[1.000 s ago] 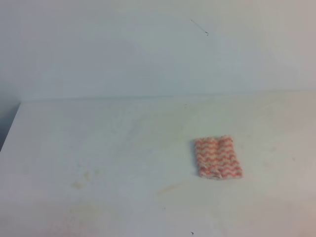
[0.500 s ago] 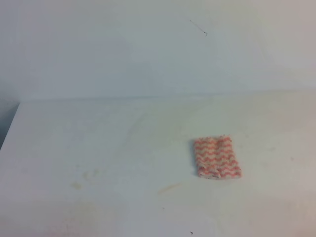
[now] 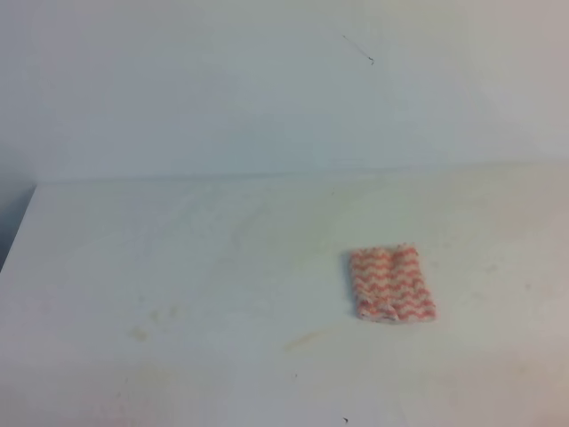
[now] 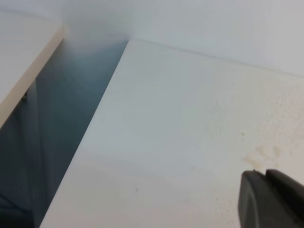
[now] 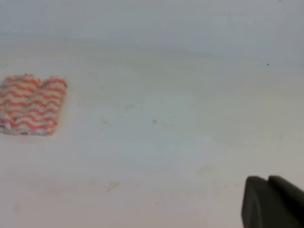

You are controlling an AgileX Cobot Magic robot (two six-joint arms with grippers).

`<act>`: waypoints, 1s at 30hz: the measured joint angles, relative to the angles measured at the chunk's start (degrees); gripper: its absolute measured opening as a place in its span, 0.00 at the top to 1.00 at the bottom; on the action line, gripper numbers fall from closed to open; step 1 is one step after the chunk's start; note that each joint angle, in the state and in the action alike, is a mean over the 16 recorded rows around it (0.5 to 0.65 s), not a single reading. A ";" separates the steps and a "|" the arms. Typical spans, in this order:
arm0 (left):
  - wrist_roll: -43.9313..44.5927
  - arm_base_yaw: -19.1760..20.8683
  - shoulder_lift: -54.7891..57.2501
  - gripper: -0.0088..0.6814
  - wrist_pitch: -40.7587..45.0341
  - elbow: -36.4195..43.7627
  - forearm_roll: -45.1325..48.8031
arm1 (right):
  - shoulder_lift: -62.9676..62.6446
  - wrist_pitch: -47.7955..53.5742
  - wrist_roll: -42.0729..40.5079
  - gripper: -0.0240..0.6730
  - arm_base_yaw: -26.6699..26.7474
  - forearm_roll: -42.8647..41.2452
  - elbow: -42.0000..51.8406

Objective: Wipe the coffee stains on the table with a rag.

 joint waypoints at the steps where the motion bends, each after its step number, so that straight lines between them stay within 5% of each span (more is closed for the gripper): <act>1: 0.00 0.00 0.10 0.99 0.00 0.00 0.00 | 0.00 0.00 -0.30 0.97 -0.01 0.07 0.00; 30: 0.00 0.00 -0.20 0.99 0.00 0.00 0.00 | 0.00 -0.46 -0.54 0.97 0.32 0.21 0.00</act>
